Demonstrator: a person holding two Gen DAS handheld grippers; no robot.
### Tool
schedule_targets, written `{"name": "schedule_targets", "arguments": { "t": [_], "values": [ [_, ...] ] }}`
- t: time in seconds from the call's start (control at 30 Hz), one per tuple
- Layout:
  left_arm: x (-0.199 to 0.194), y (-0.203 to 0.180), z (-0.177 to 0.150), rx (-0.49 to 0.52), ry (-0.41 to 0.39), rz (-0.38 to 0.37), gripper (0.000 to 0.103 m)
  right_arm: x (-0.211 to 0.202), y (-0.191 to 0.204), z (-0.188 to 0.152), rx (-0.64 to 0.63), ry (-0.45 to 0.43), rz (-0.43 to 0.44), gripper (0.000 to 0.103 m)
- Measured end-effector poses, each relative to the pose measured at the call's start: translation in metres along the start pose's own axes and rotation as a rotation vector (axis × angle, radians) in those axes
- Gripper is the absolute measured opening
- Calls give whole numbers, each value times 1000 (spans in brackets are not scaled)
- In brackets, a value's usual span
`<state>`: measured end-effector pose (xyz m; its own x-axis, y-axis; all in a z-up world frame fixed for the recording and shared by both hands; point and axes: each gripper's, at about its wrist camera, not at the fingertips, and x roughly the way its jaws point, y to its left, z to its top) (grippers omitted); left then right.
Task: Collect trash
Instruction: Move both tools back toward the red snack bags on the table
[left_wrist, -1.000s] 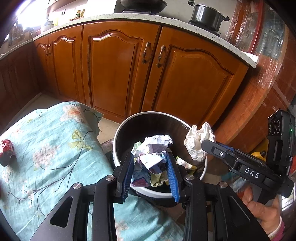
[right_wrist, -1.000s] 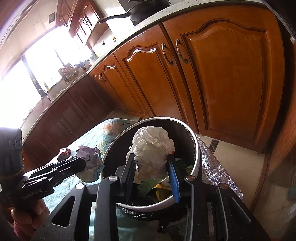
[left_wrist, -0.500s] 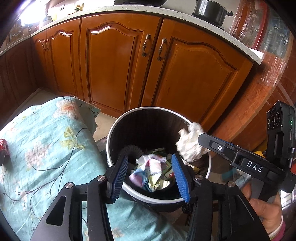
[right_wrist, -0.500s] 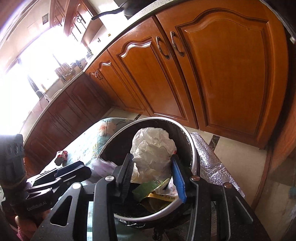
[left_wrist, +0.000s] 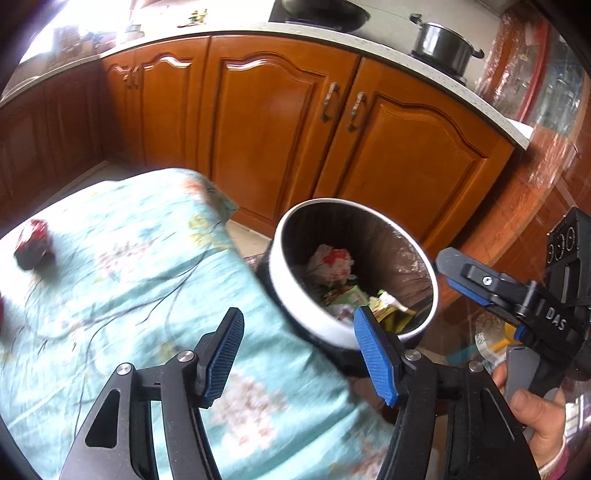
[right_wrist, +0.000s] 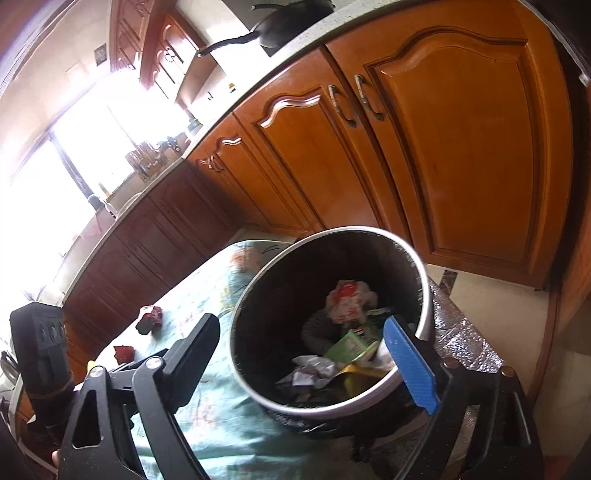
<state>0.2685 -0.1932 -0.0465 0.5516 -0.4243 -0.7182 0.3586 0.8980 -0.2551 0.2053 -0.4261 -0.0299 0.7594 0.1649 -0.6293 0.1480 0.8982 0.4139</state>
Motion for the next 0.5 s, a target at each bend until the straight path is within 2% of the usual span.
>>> {"name": "schedule_targets", "arguments": {
  "t": [0.1, 0.3, 0.5],
  "values": [
    [-15, 21, -16, -56, 1, 9, 62, 3, 22, -13, -31, 8, 27, 95],
    [-49, 68, -41, -150, -10, 63, 62, 22, 65, -38, -91, 82, 91, 95],
    [-90, 112, -66, -256, -47, 104, 62, 40, 106, -56, -151, 136, 134, 95]
  ]
}}
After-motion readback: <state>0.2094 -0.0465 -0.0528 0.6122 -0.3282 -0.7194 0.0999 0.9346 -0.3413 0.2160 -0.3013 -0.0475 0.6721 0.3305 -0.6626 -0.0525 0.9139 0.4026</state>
